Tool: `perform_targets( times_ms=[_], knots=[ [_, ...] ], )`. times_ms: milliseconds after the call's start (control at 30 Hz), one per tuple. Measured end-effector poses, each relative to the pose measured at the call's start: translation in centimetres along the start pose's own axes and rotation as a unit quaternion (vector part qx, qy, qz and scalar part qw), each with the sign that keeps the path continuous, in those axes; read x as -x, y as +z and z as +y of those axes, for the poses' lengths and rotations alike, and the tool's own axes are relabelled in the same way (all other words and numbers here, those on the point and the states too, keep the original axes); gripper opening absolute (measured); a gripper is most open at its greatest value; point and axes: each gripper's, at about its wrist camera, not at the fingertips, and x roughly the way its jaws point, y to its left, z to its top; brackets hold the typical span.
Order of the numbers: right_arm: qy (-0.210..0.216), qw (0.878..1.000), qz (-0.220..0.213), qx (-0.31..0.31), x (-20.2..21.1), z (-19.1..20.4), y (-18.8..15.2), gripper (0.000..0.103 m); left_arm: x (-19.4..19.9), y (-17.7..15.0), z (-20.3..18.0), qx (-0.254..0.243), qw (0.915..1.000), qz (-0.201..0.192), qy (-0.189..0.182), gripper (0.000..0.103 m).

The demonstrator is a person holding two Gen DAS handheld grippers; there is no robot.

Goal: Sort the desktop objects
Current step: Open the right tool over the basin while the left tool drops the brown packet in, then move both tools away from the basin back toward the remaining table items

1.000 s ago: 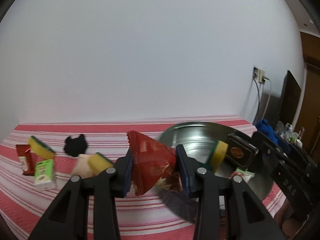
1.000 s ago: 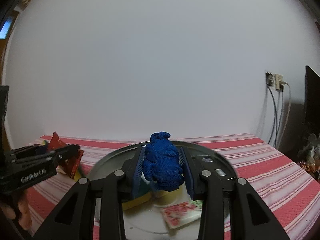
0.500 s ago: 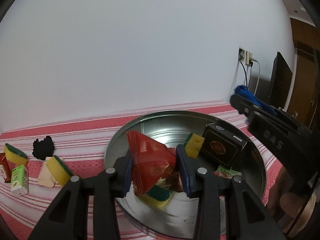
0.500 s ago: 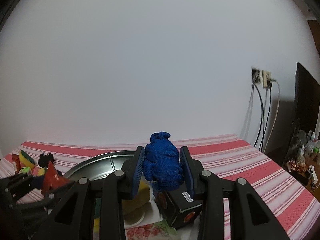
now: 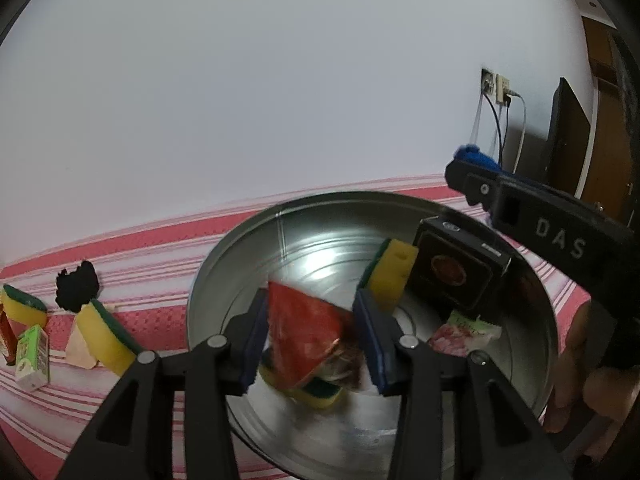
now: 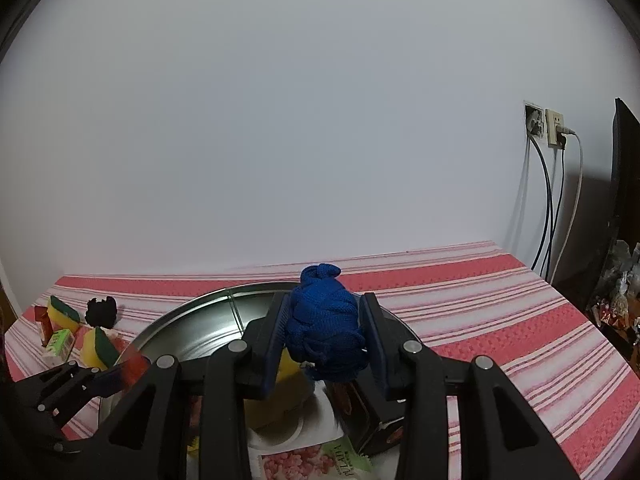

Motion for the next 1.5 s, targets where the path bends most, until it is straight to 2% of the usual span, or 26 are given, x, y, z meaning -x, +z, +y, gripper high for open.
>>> perform_targets(
  times_ms=[33,67,100,133,200,267,467,667,700,767,967,1300,1500],
  knots=[
    [-0.009,1.0,-0.006,-0.003,0.2,0.0,-0.1,0.054,0.0,-0.1,0.1,0.004,1.0,0.001,-0.003,0.064],
    [-0.016,1.0,-0.016,-0.008,0.4,-0.2,-0.2,0.061,0.1,-0.1,0.2,0.005,1.0,-0.002,-0.001,0.07],
    [-0.018,0.999,-0.025,-0.014,0.7,-0.3,-0.2,0.075,0.3,-0.2,0.2,0.004,0.9999,-0.009,0.006,0.079],
    [-0.02,0.998,-0.045,-0.025,1.3,-0.6,-0.3,0.082,0.4,-0.2,0.2,0.001,0.9998,-0.015,0.015,0.09],
    [-0.02,0.996,-0.077,-0.035,2.2,-0.8,-0.6,0.082,0.7,-0.2,0.2,-0.006,0.9989,-0.029,0.035,0.103],
    [-0.023,0.995,-0.094,-0.033,2.7,-0.6,-0.9,0.082,0.9,-0.3,0.3,-0.007,0.9979,-0.039,0.051,0.102],
    [-0.036,0.99,-0.132,-0.031,3.8,-0.4,-1.3,0.082,1.1,-0.3,1.1,0.011,0.9981,-0.037,0.048,0.102],
    [-0.05,0.988,-0.14,-0.038,4.6,-0.5,-1.7,0.084,1.1,-0.3,1.3,0.017,0.9973,-0.043,0.057,0.102],
    [-0.048,0.989,-0.138,-0.037,4.7,-0.4,-1.7,0.086,1.1,-0.4,1.3,0.017,0.9971,-0.045,0.059,0.102],
    [-0.056,0.988,-0.139,-0.027,5.0,-0.1,-1.8,0.091,1.2,-0.4,1.3,0.015,0.9961,-0.053,0.069,0.102],
    [-0.077,0.985,-0.157,0.011,6.0,1.2,-2.3,0.092,1.6,-0.4,1.8,0.025,0.9944,-0.062,0.081,0.102],
    [-0.073,0.99,-0.116,0.031,5.8,2.5,-2.9,0.092,2.1,-0.5,2.0,0.036,0.9924,-0.075,0.091,0.102],
    [-0.055,0.991,-0.123,0.018,6.5,2.3,-3.0,0.092,2.6,-0.6,2.2,0.041,0.9915,-0.085,0.089,0.102]
  ],
)
